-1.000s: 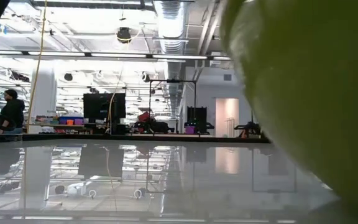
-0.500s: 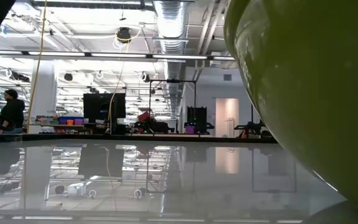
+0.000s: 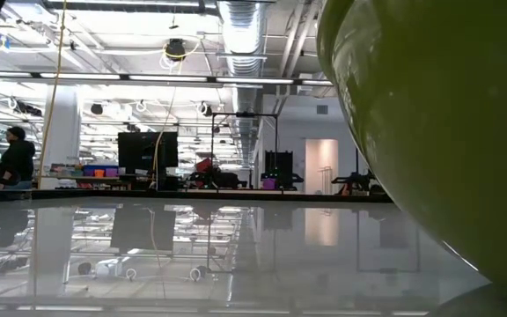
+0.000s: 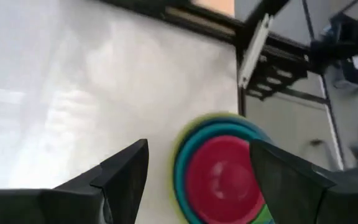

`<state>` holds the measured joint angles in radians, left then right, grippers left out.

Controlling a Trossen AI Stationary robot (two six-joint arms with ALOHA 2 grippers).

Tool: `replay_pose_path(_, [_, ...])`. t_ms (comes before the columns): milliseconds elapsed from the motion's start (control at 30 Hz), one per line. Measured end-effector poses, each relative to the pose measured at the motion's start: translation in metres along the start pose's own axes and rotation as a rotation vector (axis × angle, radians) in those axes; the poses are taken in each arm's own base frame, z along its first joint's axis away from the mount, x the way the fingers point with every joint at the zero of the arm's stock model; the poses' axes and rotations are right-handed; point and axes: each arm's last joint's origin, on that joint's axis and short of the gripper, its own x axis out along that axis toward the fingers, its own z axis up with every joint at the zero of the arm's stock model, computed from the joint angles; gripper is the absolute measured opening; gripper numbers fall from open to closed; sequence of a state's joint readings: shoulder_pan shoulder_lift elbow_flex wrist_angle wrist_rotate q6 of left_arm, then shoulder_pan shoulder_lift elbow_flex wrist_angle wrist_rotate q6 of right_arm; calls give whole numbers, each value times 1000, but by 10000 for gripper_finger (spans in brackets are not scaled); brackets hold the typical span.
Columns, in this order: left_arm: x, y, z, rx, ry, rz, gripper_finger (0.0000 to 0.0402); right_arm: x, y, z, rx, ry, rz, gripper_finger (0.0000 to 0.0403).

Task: Nest bowls inside each other
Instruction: Adjust the green and red bowls

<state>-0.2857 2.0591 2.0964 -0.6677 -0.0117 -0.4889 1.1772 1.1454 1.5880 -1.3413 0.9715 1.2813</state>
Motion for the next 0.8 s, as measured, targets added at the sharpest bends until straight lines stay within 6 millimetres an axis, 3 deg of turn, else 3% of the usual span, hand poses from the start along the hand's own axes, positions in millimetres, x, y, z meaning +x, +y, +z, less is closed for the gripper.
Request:
replay_pose_path(200, [-49, 5, 11, 50, -59, 181, 266, 44, 36, -64, 96, -31, 159, 255])
replay_pose_path(367, [-106, 3, 24, 51, -171, 236, 266, 81, 53, -101, 174, -43, 326, 255])
replay_pose_path(633, [-186, -3, 20, 17, -273, 332, 266, 136, 65, -130, 200, 95, 542, 255])
replay_pose_path(800, [-208, -4, 7, -22, -253, 402, 266, 172, 68, -138, 183, 196, 606, 255])
